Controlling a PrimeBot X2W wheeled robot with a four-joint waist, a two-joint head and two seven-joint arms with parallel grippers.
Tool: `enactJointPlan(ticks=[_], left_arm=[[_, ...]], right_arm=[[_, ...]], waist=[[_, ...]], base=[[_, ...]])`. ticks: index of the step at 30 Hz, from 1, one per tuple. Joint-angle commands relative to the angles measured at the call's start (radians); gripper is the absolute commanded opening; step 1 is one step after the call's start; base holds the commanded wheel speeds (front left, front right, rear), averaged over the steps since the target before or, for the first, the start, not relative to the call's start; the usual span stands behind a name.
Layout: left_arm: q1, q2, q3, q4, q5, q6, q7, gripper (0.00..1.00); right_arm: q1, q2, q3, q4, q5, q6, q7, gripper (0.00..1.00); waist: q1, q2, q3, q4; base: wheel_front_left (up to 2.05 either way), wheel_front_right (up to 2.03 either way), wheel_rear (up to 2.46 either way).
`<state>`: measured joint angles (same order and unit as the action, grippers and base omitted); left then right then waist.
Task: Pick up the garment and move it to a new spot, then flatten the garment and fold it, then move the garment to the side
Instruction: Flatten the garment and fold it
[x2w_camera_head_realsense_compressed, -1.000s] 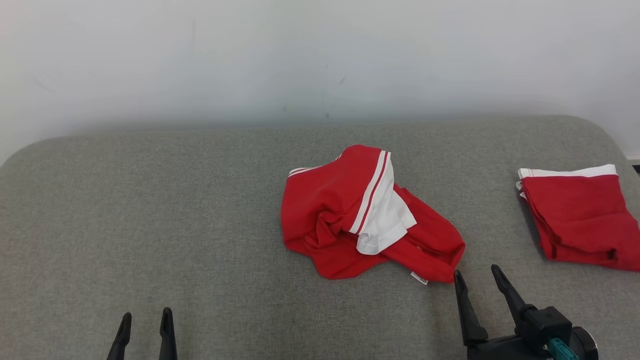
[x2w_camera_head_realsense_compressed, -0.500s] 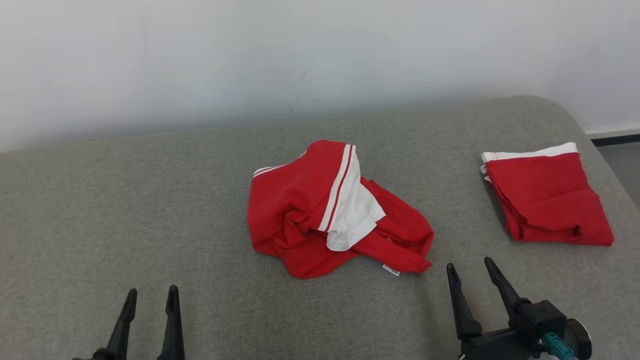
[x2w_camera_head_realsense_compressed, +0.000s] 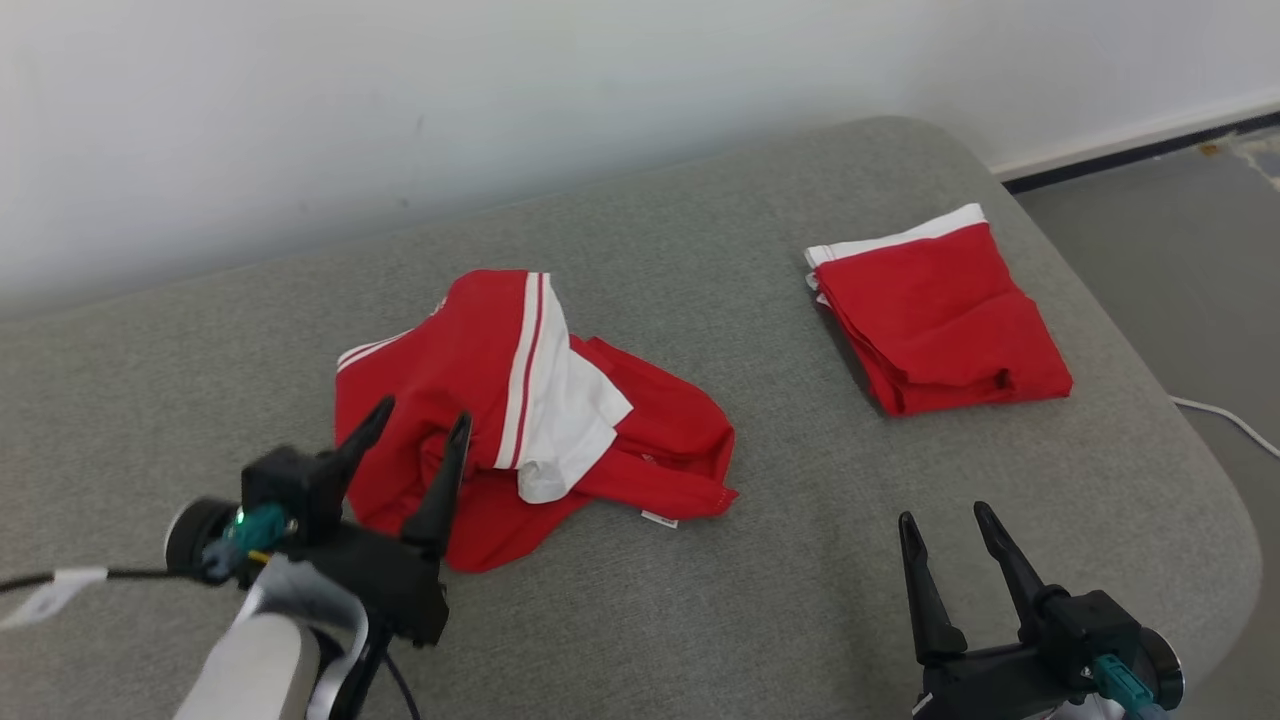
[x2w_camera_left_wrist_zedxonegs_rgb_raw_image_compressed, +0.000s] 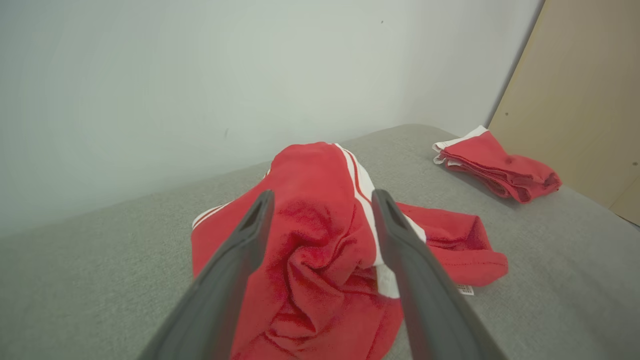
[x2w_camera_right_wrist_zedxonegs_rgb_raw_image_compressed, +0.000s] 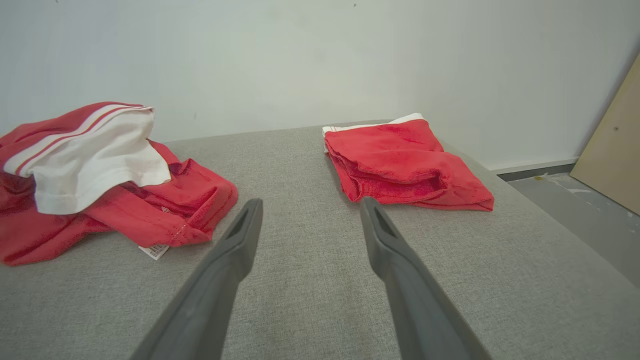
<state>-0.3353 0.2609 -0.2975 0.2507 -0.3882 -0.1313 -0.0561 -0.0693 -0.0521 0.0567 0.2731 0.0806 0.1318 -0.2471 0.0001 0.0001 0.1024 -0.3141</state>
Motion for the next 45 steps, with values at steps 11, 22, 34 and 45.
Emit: enactJointPlan(ticks=[11,22,34,45], left_arm=[[-0.420,-0.008,-0.095,0.251,0.057,0.028,0.373,1.00],[-0.567,-0.030,-0.093,0.456,0.061,0.130,0.579,1.00],[-0.602,-0.069,-0.102,0.468,0.040,0.120,0.562,0.00],[-0.715,-0.192,-0.092,0.281,-0.041,0.035,0.129,0.00]], right_arm=[[-0.044,0.002,0.037,0.020,0.047,-0.002,-0.017,1.00],[-0.052,0.002,0.048,0.015,0.074,-0.002,-0.018,1.00],[-0.060,0.002,0.048,0.011,0.075,-0.002,-0.018,1.00],[-0.057,0.002,0.045,0.015,0.058,-0.002,-0.018,1.00]], waist=[[-0.0001,-0.0001,0.103,-0.135],[-0.0001,-0.0001,0.132,-0.191],[-0.0001,-0.0001,0.128,-0.180],[-0.0001,-0.0001,0.090,-0.125]], base=[[0.00,0.00,0.00],[0.00,0.00,0.00],[0.00,0.00,0.00],[0.00,0.00,0.00]])
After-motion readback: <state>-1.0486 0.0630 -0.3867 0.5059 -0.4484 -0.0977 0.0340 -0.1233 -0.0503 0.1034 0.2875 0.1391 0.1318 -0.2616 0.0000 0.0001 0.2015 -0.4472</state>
